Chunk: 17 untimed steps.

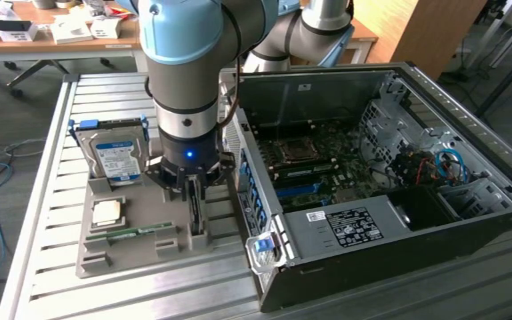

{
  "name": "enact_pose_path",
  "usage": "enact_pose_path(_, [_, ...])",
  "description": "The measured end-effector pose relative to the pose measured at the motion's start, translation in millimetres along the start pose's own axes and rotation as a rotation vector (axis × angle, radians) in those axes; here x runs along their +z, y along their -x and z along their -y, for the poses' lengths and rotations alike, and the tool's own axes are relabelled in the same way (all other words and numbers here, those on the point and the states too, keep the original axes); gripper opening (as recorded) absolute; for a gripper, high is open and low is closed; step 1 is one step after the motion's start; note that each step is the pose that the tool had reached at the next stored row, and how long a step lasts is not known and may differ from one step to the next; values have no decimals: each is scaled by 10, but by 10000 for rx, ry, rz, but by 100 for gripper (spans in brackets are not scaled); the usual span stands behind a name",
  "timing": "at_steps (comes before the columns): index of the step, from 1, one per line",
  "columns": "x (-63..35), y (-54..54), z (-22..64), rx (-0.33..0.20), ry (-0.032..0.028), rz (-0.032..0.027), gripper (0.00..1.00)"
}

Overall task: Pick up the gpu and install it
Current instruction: 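Pick up the gpu and move the gpu toward the slot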

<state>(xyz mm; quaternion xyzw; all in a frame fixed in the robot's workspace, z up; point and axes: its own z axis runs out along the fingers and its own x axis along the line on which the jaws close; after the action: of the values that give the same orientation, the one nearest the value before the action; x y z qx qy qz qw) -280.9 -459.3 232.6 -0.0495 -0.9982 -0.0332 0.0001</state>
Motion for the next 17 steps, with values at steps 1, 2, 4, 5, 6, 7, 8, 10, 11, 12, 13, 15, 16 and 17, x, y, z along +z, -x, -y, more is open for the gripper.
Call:
enact_pose_path(1, [0,0,0,-63,-1,-6,38])
enact_pose_path(2, [0,0,0,-110,-1,-14,38])
enact_pose_path(4, [0,0,0,-120,-1,-20,38])
enact_pose_path(5, [0,1,1,-121,-1,-23,38])
enact_pose_path(6, [0,1,4,-122,-1,-24,38])
enact_pose_path(7, [0,2,7,-122,0,-27,38])
enact_pose_path(8, [0,3,12,-123,3,-35,38])
enact_pose_path(10, [-2,4,25,-120,18,-49,38])
enact_pose_path(11, [-2,7,30,-119,24,-61,38])
enact_pose_path(12, [-2,8,33,-118,27,-70,38])
enact_pose_path(13, [-3,11,34,-118,30,-79,38])
enact_pose_path(15, [-3,17,37,-117,34,-88,38])
enact_pose_path(16, [-2,23,37,-117,40,-94,38])
enact_pose_path(17, [-2,30,38,-117,48,-101,38])
